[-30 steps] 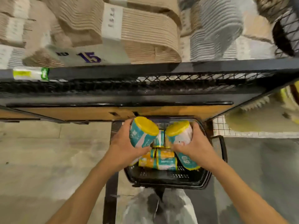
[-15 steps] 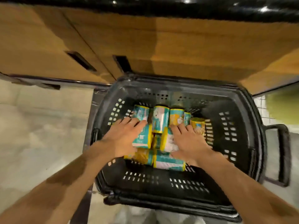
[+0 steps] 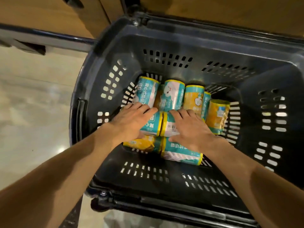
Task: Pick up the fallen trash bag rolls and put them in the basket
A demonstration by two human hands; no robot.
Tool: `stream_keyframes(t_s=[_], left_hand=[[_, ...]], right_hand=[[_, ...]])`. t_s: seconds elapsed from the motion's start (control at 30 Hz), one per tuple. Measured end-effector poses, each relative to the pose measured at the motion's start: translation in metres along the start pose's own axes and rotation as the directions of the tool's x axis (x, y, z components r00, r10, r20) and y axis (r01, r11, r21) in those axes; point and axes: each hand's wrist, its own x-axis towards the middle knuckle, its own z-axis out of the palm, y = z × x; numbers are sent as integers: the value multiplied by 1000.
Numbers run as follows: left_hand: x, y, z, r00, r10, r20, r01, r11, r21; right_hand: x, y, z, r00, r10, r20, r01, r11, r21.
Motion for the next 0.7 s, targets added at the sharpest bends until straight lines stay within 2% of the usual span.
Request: stream_keyframes(t_s=[0.3,0.57,0.7], left_hand=[[-10,5,-21,999,-44,-27,42,998,-55],[-66,5,-98,987,-135,-90,127,988,-86],[-128,16,-151,953,-263,-152,251,963,-94]], right_hand=[[-12,-5,-20,1000,-14,-8,15,998,65],[-48,-48,-98,999,-42,-2,42,997,-62],[-85,-83,-160,995,-92,-35,84,982,-171]])
